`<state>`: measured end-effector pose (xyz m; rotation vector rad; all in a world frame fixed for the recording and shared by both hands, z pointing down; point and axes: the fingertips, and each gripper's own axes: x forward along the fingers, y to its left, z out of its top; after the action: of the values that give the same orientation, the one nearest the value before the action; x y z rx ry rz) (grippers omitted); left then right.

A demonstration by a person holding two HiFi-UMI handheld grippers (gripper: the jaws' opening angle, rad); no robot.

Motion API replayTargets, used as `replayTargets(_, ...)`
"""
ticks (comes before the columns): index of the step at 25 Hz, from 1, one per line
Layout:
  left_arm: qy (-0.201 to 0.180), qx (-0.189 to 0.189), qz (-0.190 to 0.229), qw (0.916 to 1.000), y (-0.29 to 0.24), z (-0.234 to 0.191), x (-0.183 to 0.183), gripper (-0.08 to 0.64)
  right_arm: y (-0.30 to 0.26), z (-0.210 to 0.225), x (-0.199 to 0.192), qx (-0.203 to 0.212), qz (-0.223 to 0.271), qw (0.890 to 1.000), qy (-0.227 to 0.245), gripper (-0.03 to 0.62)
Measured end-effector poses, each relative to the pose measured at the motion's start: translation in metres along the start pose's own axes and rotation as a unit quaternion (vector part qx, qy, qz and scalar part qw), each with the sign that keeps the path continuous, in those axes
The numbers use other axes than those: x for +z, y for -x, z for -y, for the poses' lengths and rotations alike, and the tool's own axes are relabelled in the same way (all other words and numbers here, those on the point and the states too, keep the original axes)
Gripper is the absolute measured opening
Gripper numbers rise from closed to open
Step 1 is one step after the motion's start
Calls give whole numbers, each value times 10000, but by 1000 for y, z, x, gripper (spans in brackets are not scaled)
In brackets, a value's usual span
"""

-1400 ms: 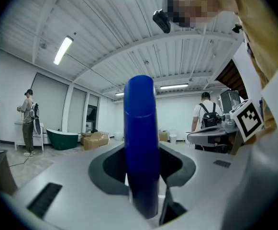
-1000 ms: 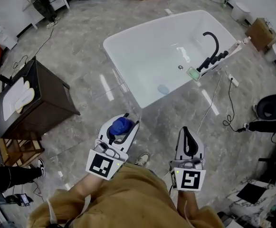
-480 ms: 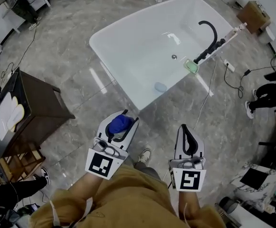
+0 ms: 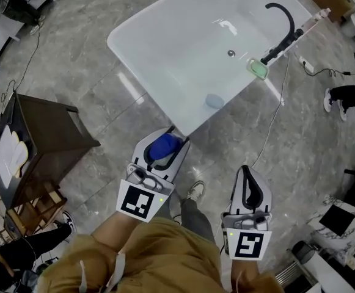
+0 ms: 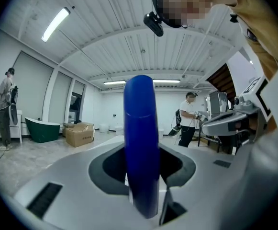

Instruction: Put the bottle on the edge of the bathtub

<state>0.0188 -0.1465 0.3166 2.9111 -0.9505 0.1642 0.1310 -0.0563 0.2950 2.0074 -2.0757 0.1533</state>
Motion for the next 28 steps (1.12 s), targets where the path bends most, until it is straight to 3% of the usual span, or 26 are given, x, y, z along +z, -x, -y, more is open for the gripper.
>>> replayTargets(19, -38, -191, -315, 9993, -98, -23, -154, 147, -51, 10, -104, 98, -535, 9983, -183, 5)
replayTargets(28, -273, -330, -413, 9982, -132, -23, -211, 147, -61, 20, -146, 8, -694, 9972, -275, 5)
